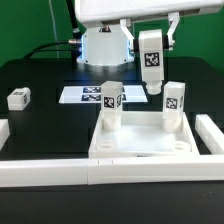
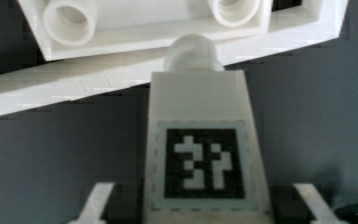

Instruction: Assemble square table

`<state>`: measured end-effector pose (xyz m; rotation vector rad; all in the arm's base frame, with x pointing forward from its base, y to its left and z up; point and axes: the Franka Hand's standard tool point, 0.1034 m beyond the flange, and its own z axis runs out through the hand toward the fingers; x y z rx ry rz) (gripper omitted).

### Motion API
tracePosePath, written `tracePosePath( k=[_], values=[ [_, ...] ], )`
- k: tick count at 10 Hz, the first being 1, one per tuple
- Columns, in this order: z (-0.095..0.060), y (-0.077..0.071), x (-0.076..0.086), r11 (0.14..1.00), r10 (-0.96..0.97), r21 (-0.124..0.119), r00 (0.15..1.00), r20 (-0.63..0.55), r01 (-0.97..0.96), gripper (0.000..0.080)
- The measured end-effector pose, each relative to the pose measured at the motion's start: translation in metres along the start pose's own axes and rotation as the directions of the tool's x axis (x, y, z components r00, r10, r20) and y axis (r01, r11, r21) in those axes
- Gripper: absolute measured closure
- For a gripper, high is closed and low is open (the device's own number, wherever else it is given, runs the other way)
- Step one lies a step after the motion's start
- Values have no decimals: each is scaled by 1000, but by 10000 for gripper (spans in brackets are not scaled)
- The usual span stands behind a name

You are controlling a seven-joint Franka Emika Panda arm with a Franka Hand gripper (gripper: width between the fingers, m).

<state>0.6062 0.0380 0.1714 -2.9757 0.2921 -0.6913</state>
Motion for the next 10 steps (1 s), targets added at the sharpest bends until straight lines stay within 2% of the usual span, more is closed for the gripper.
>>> tracePosePath(
  k=[2, 4, 5, 9, 10],
  values=[
    [8, -2, -5, 1000, -28, -4, 1000, 1, 28, 509],
    [34, -25, -7, 995, -101, -8, 995, -21, 101, 509],
    [40, -23, -6, 989, -146, -14, 988, -41, 145, 509],
    [42, -25, -9, 990, -138, -12, 989, -49, 138, 509],
    [52, -33, -17, 987, -158, -10, 986, -62, 158, 509]
  ],
)
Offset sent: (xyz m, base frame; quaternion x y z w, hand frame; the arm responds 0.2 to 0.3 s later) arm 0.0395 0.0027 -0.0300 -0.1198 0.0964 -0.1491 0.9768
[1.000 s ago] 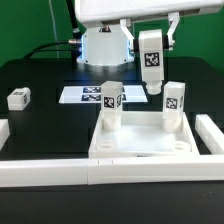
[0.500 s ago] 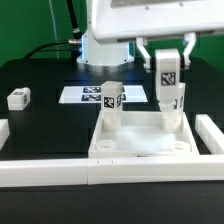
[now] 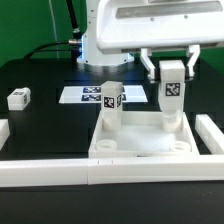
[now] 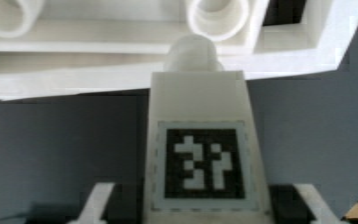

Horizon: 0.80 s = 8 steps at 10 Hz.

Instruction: Assemble square table

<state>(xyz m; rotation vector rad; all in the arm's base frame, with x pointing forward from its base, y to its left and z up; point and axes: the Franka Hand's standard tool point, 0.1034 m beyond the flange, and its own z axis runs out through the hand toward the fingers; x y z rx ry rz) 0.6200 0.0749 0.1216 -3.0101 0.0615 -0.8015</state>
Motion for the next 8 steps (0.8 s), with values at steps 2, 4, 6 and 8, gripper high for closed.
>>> tracePosePath(
  k=[2, 4, 6, 8],
  values=[
    [10, 1, -1, 1000, -24, -6, 1000, 5, 24, 509],
    [16, -1, 1, 1000, -29, -7, 1000, 5, 29, 509],
    [22, -4, -3, 1000, -31, -6, 999, 13, 31, 509],
    [29, -8, -10, 1000, -31, -6, 999, 25, 31, 509]
  ],
)
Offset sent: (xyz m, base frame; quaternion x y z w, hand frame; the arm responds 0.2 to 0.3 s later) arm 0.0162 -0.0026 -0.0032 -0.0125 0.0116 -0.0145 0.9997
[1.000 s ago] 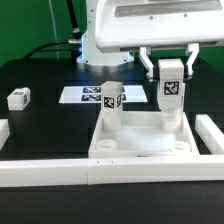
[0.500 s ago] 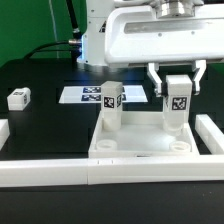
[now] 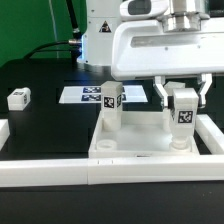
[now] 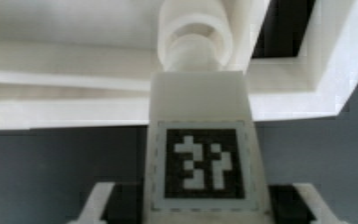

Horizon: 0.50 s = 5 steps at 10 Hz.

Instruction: Assemble square table

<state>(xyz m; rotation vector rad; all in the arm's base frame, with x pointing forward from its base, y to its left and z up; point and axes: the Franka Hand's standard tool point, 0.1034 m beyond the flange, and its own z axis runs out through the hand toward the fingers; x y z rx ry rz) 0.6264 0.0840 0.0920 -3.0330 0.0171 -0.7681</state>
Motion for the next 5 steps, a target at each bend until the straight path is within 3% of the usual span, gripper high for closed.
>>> tracePosePath(
  k=[5],
  values=[
    [9, -4, -9, 1000, -10, -1, 1000, -1, 10, 509]
  ],
)
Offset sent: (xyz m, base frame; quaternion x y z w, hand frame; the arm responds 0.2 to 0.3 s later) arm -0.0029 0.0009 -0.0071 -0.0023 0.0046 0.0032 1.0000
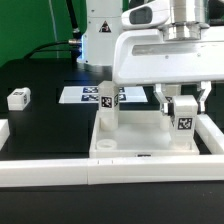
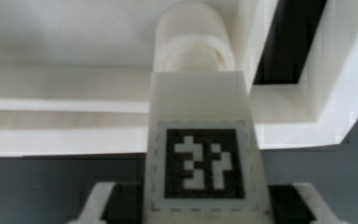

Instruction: Assemble square table

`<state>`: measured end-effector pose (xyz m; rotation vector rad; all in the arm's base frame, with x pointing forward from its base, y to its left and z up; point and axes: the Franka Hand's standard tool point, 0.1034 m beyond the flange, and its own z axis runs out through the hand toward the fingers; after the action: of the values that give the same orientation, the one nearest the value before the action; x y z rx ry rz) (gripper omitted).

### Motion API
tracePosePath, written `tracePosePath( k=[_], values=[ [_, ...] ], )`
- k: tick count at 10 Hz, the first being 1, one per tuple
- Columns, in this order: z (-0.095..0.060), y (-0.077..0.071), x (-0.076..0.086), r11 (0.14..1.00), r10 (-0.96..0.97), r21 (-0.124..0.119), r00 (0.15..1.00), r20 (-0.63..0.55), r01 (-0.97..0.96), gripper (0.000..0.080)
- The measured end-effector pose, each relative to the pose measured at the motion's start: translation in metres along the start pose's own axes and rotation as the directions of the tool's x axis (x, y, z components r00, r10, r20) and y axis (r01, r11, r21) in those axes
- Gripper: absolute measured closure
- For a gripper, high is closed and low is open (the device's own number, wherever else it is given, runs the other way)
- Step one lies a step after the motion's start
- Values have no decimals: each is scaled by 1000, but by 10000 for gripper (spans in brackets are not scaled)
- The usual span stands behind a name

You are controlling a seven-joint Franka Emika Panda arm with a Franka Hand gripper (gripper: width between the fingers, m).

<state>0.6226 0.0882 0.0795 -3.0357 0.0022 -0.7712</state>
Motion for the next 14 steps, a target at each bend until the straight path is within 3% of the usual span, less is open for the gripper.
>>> tracePosePath(
  k=[6, 8, 9, 14],
  values=[
    [3, -10, 6, 1000, -5, 7, 999, -38, 5, 509],
    [3, -10, 6, 1000, -6, 7, 999, -38, 6, 247],
    [3, -10, 6, 1000, -7, 6, 999, -38, 7, 180],
    [3, -10, 6, 1000, -10, 6, 999, -38, 11, 150]
  ],
)
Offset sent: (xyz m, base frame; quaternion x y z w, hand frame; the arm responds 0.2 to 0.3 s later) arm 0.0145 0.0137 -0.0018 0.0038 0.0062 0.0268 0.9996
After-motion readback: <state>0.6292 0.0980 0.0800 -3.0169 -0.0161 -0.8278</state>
